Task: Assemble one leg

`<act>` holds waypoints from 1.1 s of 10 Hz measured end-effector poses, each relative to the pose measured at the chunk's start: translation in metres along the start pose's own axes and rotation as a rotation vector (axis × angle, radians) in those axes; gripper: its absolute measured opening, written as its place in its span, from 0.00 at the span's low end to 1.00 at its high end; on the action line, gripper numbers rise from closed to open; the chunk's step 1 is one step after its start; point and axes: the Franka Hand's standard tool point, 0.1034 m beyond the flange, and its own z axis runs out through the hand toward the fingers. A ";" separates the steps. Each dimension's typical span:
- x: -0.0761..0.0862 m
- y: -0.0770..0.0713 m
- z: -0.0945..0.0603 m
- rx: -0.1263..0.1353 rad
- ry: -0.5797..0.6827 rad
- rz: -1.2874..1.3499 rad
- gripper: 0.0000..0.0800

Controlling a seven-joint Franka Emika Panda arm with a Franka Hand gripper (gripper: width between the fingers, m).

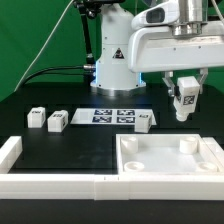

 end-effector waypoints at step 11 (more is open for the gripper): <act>0.100 0.018 0.025 -0.021 0.236 -0.014 0.36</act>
Offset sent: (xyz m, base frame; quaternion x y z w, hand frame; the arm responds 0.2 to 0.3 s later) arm 0.0610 -0.0002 -0.0114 0.0176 0.0171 -0.0226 0.9994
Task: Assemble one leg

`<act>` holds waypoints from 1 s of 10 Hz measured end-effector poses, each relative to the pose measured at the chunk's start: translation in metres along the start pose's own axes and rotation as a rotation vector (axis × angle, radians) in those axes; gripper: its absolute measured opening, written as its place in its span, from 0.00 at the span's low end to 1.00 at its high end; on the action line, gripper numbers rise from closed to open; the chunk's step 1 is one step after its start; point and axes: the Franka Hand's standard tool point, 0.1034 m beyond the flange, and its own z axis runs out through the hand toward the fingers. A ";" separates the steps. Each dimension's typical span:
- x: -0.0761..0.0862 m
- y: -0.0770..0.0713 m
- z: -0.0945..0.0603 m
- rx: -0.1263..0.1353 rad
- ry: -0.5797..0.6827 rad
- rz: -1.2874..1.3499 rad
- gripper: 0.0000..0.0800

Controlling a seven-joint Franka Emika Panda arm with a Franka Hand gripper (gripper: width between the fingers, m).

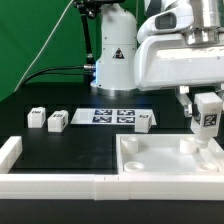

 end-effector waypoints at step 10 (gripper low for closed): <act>0.004 0.009 0.025 -0.015 0.061 -0.001 0.36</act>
Offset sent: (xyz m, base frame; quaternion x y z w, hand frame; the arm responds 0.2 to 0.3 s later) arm -0.0374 -0.0044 -0.0204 -0.0160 0.0306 0.0089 0.9994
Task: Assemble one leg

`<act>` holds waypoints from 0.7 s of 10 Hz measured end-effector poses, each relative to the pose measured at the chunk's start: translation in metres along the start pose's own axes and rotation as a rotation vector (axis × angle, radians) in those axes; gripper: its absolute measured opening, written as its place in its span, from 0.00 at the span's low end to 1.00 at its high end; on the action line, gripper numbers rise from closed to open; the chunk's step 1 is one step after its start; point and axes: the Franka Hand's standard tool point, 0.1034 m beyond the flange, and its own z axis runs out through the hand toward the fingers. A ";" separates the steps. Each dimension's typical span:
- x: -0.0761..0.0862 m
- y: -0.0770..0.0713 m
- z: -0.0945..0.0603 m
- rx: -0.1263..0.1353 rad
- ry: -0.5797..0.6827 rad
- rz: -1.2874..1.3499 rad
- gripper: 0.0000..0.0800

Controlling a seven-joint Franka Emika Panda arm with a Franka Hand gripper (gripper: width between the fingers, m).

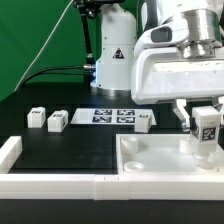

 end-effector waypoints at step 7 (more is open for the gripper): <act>-0.008 -0.019 0.004 0.012 0.004 -0.023 0.36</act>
Offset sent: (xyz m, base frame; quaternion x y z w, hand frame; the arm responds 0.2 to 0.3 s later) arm -0.0011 0.0138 -0.0082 -0.0086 -0.0065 0.0213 0.9997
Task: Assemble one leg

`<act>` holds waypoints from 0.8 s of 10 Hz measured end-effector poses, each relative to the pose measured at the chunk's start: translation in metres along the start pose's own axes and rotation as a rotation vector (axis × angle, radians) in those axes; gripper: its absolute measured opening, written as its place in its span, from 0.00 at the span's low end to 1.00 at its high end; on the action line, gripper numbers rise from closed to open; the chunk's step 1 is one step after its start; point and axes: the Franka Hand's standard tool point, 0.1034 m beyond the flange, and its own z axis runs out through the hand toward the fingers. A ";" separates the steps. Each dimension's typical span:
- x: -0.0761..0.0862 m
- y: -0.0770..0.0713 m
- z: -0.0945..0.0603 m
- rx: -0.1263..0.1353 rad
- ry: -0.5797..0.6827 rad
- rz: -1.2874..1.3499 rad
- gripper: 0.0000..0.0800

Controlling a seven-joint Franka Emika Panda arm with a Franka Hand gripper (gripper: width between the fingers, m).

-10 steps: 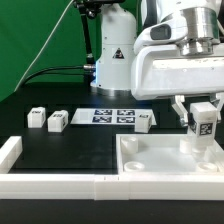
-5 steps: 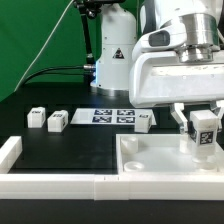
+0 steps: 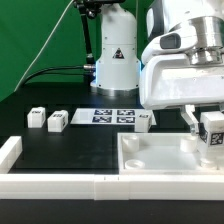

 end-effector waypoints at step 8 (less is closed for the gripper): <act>-0.006 0.000 0.005 -0.006 0.030 -0.006 0.71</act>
Offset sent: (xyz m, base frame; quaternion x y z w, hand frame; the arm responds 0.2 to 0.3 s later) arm -0.0053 0.0060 -0.0129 -0.0060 0.0149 0.0033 0.9999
